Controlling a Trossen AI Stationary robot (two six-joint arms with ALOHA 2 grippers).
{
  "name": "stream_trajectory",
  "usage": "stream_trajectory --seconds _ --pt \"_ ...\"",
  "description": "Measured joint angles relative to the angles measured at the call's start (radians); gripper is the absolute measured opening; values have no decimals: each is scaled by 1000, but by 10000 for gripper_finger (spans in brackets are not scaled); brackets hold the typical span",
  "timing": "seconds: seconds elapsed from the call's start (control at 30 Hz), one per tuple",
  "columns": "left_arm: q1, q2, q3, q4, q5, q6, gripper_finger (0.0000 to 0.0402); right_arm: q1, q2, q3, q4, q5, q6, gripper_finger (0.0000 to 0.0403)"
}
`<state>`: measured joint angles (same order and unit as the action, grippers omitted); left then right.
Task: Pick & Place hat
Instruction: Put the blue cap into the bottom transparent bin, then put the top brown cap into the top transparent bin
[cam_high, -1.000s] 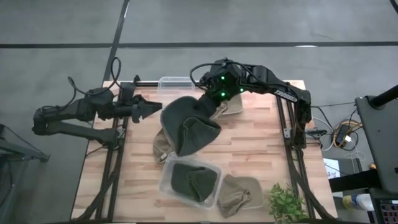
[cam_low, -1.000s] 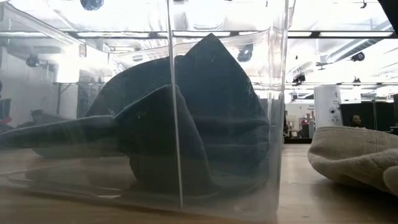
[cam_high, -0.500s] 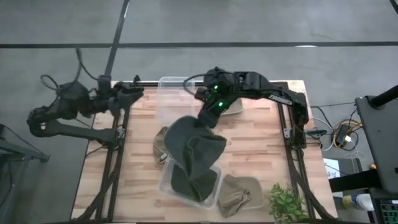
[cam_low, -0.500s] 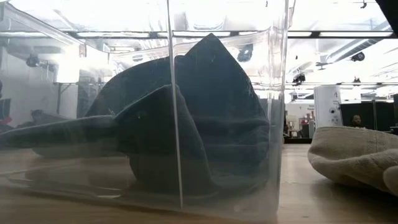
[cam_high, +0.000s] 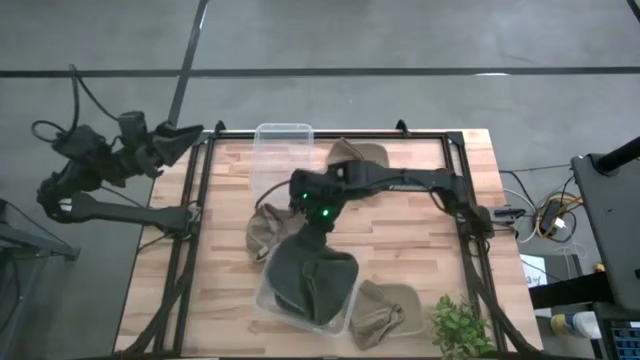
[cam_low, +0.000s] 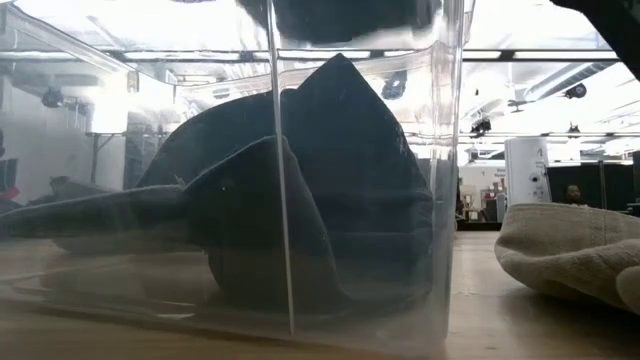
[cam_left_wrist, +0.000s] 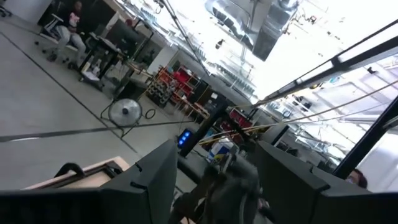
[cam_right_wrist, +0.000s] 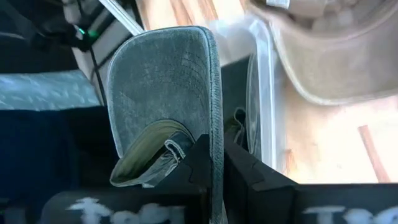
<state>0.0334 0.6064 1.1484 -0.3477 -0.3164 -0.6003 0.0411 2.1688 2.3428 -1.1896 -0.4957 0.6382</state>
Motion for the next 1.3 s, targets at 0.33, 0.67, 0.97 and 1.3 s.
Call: stream_trajectory --seconds 0.33,0.67,0.97,1.3 --pt "0 -1 -3 0 -10 1 208 31 74 0 -9 -29 -21 13" --pt "0 -3 -3 3 -24 2 208 36 99 4 15 -37 -44 76" --pt "0 -3 -3 3 -23 2 208 38 99 4 24 -40 -57 188" --pt "0 -2 -4 3 -23 2 208 35 51 4 24 -19 -55 205"
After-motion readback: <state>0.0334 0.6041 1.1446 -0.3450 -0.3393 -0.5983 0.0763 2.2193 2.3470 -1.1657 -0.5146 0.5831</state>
